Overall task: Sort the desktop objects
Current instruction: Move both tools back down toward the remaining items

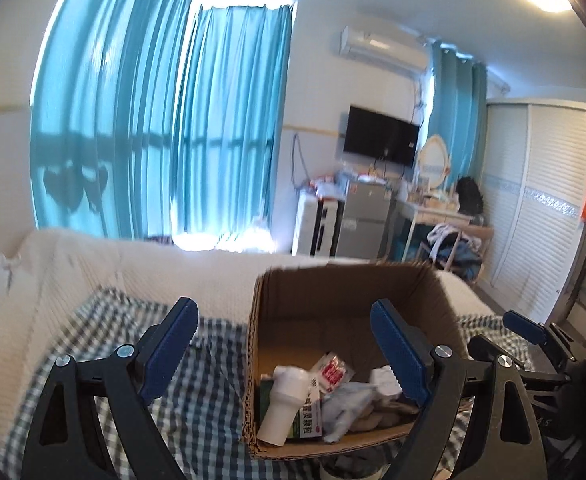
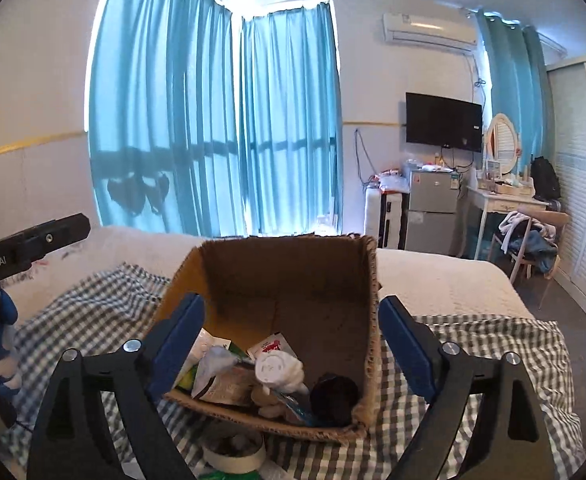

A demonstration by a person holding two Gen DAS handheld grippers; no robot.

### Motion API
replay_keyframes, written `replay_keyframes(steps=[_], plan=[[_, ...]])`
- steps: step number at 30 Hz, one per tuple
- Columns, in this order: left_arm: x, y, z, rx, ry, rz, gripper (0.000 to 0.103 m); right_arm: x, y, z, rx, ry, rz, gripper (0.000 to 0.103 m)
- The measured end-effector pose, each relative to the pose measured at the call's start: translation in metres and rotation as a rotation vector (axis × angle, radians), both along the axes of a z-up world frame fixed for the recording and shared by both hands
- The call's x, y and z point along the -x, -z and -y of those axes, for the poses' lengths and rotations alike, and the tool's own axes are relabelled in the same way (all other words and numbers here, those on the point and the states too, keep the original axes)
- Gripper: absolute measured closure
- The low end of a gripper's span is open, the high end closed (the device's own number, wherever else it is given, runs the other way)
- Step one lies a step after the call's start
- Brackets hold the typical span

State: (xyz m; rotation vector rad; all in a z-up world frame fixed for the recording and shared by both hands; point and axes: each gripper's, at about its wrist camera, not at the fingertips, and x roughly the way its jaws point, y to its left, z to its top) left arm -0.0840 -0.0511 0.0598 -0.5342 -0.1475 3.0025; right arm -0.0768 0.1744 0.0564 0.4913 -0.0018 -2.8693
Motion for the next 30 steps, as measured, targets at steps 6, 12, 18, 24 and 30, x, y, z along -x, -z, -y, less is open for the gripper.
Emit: replay_keyframes(steps=[6, 12, 18, 24, 30], plan=[[-0.030, -0.010, -0.001, 0.008, 0.004, -0.016, 0.008, -0.039, 0.004, -0.021, -0.004, 0.016, 0.039, 0.011], [-0.045, 0.019, -0.009, 0.015, 0.016, 0.066, 0.008, -0.069, 0.033, -0.030, -0.024, 0.020, 0.101, 0.011], [-0.051, 0.056, -0.024, 0.043, 0.044, 0.149, 0.008, -0.080, 0.062, -0.018, -0.070, -0.014, 0.154, 0.011], [-0.054, 0.093, -0.039, 0.006, 0.059, 0.264, 0.008, -0.089, 0.102, -0.010, -0.107, -0.027, 0.234, 0.011], [-0.051, 0.138, -0.046, -0.070, 0.037, 0.434, 0.008, -0.102, 0.140, 0.000, -0.154, -0.085, 0.326, 0.020]])
